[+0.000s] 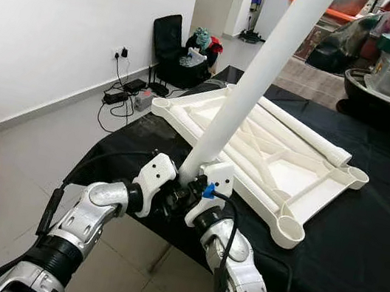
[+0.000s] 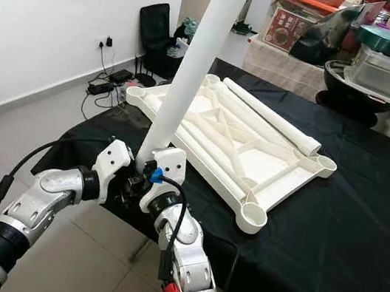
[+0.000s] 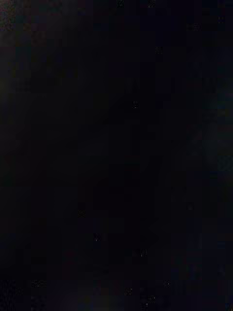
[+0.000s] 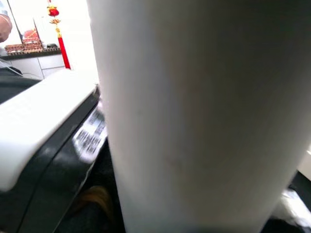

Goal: Building children table

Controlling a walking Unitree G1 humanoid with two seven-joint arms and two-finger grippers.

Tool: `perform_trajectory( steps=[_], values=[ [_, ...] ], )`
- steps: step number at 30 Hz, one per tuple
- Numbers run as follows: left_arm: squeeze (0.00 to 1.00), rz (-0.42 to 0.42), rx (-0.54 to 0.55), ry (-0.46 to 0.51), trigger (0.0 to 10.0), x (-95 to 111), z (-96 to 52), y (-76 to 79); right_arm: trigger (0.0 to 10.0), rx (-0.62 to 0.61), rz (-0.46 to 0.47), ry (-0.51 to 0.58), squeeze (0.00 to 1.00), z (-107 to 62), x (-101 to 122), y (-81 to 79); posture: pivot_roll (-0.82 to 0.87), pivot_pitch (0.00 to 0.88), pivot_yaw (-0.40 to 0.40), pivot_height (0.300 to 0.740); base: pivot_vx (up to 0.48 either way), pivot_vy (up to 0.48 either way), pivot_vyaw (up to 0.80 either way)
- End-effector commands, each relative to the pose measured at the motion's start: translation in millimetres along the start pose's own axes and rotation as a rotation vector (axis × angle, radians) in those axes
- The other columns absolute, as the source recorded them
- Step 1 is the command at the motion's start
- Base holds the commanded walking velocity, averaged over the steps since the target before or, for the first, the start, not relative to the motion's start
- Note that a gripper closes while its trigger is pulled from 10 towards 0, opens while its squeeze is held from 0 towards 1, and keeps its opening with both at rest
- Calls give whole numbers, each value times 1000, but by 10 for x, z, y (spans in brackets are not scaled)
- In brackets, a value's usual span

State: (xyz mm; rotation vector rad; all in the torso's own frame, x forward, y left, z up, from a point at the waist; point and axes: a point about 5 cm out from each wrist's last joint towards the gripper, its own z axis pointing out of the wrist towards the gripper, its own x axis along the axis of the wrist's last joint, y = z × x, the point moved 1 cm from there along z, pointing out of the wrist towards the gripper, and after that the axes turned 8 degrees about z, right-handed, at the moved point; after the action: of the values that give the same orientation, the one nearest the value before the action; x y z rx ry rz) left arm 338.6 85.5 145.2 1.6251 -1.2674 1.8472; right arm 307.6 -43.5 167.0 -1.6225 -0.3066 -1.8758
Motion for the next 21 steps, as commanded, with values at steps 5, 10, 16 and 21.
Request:
perform_trajectory(
  steps=[5, 10, 16, 21],
  values=[
    [0, -6, -35, -41, 10000, -93, 2, 72, 0, 18, 38, 63, 0, 46, 172, -28, 23, 0, -64, 740, 0, 0, 0],
    [0, -13, -42, -41, 10000, -107, 10, 78, 0, 52, 55, 103, 0, 64, 250, -93, 22, 0, -62, 740, 0, 0, 0],
    [0, -18, -48, -43, 10000, -114, 11, 79, 0, 70, 41, 106, 0, 69, 256, -126, 22, 0, -60, 740, 0, 0, 0],
    [0, -27, -42, -37, 10000, -111, 9, 67, 0, 77, 36, 98, 0, 61, 236, -140, 24, 0, -59, 740, 0, 0, 0]
  ],
)
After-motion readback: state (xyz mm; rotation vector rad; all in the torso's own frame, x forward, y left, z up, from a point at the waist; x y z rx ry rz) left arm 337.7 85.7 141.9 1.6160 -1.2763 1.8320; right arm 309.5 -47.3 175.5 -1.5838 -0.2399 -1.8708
